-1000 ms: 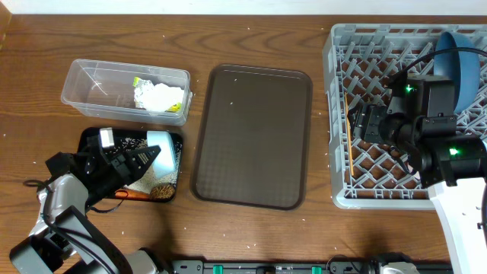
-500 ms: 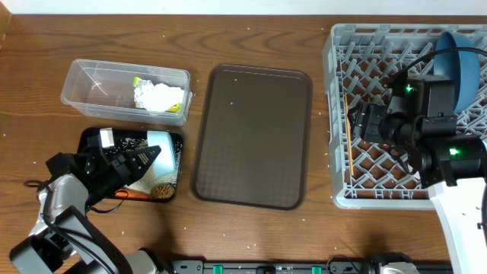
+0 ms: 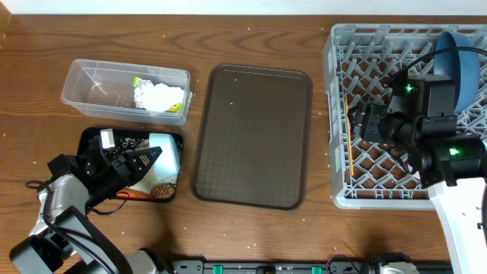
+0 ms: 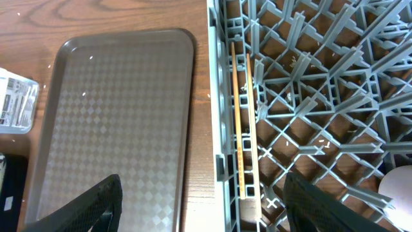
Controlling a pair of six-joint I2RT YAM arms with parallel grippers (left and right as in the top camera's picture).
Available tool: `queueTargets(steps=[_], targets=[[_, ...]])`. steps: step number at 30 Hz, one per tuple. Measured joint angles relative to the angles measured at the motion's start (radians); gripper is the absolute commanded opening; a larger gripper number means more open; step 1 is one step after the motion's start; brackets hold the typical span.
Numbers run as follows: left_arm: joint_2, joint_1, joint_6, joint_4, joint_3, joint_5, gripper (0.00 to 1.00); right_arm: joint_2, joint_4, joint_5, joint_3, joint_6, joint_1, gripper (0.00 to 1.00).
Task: Sort waste into correct bins and load items into the dishwasher rack
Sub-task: 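Hold the bowl inverted over the black tray to empty it, then lift the bowl and carry it right toward the dish rack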
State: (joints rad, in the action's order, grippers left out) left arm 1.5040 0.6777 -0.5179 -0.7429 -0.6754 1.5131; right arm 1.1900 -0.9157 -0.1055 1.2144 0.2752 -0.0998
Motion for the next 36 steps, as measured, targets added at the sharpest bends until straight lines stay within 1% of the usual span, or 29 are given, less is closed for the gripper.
queueTargets(steps=[7, 11, 13, 15, 17, 18, 21, 23, 24, 25, 26, 27, 29, 31, 32, 34, 36], targets=[[0.000, -0.006, 0.051, 0.008, 0.000, 0.027, 0.06, 0.000, 0.000, 0.000, 0.000, 0.000, 0.000, 0.73], [0.000, -0.043, 0.079, 0.017, 0.000, 0.031, 0.06, 0.000, 0.002, 0.000, 0.000, 0.000, 0.001, 0.73], [0.000, -0.083, 0.092, 0.093, -0.003, 0.029, 0.06, -0.001, 0.009, 0.000, 0.000, 0.000, 0.002, 0.73], [0.000, -0.121, 0.133, 0.194, -0.016, 0.020, 0.06, -0.003, 0.011, -0.003, 0.000, 0.000, 0.009, 0.73], [0.000, -0.153, 0.210, 0.356, -0.028, 0.022, 0.06, -0.010, 0.005, -0.003, 0.000, 0.000, 0.023, 0.74], [0.000, -0.161, 0.241, 0.403, -0.035, 0.024, 0.07, -0.014, 0.002, -0.003, 0.000, 0.000, 0.026, 0.74], [0.000, -0.224, 0.428, 0.686, -0.052, 0.025, 0.06, -0.028, -0.001, -0.003, 0.000, 0.002, 0.026, 0.74], [0.000, -0.296, 0.587, 0.900, -0.063, -0.002, 0.06, -0.034, 0.000, -0.003, 0.000, 0.002, 0.026, 0.73], [0.000, -0.340, 0.671, 1.030, -0.065, -0.021, 0.06, -0.036, 0.000, -0.003, 0.000, 0.002, 0.026, 0.74], [0.000, -0.377, 0.735, 1.118, -0.071, -0.043, 0.06, -0.036, 0.000, -0.003, 0.000, 0.002, 0.026, 0.74], [0.000, -0.422, 0.838, 1.259, -0.074, -0.074, 0.06, -0.035, 0.000, -0.003, 0.000, 0.002, 0.026, 0.73], [0.000, -0.456, 0.901, 1.334, -0.077, -0.103, 0.06, -0.035, 0.000, -0.003, 0.000, 0.002, 0.026, 0.74], [0.000, -0.539, 1.065, 1.503, -0.081, -0.193, 0.06, -0.036, 0.000, -0.003, 0.000, 0.002, 0.026, 0.73], [0.000, -0.619, 1.195, 1.570, -0.082, -0.300, 0.06, -0.035, 0.000, -0.003, 0.000, 0.002, 0.026, 0.73], [0.000, -0.670, 1.257, 1.579, -0.082, -0.360, 0.06, -0.035, 0.000, -0.003, 0.000, 0.003, 0.026, 0.73], [0.003, -0.770, 1.364, 1.590, -0.082, -0.484, 0.06, -0.035, -0.001, 0.003, 0.000, 0.013, 0.026, 0.73], [0.019, -0.866, 1.445, 1.632, -0.083, -0.597, 0.06, -0.036, -0.006, 0.024, 0.000, 0.041, 0.026, 0.73]])
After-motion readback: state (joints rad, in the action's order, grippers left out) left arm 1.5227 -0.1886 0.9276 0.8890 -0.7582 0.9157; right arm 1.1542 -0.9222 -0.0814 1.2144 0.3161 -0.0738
